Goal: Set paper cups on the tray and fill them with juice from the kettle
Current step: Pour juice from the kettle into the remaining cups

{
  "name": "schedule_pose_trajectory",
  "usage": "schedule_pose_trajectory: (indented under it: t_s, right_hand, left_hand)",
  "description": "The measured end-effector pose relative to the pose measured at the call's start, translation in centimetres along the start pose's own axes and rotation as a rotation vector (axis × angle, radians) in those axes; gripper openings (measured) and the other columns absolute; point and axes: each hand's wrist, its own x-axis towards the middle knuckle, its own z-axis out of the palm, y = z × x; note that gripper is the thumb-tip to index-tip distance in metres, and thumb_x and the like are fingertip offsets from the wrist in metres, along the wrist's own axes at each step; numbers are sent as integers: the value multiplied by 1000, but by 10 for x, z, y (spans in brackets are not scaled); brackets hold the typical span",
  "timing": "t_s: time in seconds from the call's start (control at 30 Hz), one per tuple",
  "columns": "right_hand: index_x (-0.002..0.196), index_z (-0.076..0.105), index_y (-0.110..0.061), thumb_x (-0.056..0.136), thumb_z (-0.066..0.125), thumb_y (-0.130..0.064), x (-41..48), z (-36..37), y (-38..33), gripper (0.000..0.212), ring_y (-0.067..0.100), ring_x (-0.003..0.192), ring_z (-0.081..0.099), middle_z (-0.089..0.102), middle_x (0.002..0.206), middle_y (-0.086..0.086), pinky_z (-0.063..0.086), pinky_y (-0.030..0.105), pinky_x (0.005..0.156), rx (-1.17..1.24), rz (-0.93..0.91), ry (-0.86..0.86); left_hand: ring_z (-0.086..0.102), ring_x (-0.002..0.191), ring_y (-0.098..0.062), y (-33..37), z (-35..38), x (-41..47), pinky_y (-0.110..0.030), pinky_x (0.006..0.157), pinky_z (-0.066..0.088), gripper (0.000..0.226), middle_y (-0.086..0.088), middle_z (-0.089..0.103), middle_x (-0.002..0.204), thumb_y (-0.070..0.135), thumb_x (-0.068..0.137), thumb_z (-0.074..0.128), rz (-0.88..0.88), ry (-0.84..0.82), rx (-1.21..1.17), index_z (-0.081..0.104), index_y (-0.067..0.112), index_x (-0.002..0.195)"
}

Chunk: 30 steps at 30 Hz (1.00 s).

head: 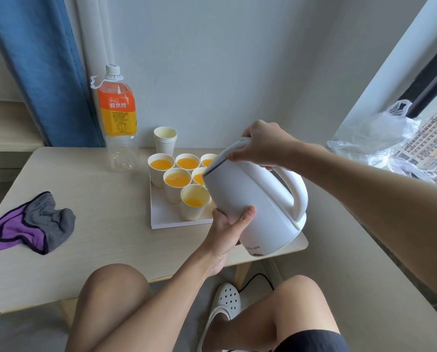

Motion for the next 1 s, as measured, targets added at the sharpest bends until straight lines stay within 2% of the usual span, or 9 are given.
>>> schedule_pose_trajectory:
  t_s: [0.1, 0.3, 0.47, 0.6, 0.93, 1.0]
  right_hand:
    - [89, 61, -8, 78, 72, -39, -1, 1, 0, 35, 22, 40, 53, 59, 57, 7, 38, 20, 45, 8, 1, 2]
    - [93, 56, -15, 78, 72, -39, -1, 1, 0, 32, 21, 39, 53, 57, 58, 5, 39, 21, 46, 9, -8, 3]
    - [83, 57, -10, 78, 72, -39, -3, 0, -1, 33, 23, 40, 53, 56, 58, 6, 39, 21, 46, 1, 0, 9]
    - [83, 62, -5, 79, 72, -38, -2, 0, -2, 34, 24, 40, 53, 56, 58, 6, 40, 21, 45, 1, -9, 8]
    - [81, 61, -8, 78, 73, -40, 2, 2, -1, 35, 26, 42, 55, 58, 63, 7, 44, 24, 47, -22, -15, -7]
    - [82, 60, -8, 78, 73, -41, 2, 2, -1, 36, 25, 42, 56, 58, 66, 7, 45, 24, 48, -24, -15, -7]
  left_hand:
    - [60, 132, -26, 0, 0, 0, -60, 110, 49, 95, -4, 64, 139, 59, 67, 84, -8, -4, -9, 43, 19, 143]
    - [59, 133, -25, 1, 0, -2, -60, 111, 48, 96, -4, 63, 141, 59, 66, 85, -6, -10, -11, 43, 19, 143]
    - [60, 133, -27, 2, 0, -4, -60, 110, 49, 94, -5, 65, 139, 57, 67, 84, 3, -5, -7, 45, 17, 143]
    - [60, 132, -27, 3, 0, -4, -56, 110, 50, 92, -4, 66, 138, 57, 68, 83, 10, -5, -6, 46, 17, 142]
    - [58, 134, -24, 3, 2, -4, -60, 113, 47, 103, -4, 62, 142, 64, 64, 87, -4, 15, -13, 41, 17, 143]
    - [58, 134, -25, 3, 3, -4, -60, 112, 47, 100, -5, 61, 142, 62, 66, 85, -2, 3, -11, 40, 17, 144]
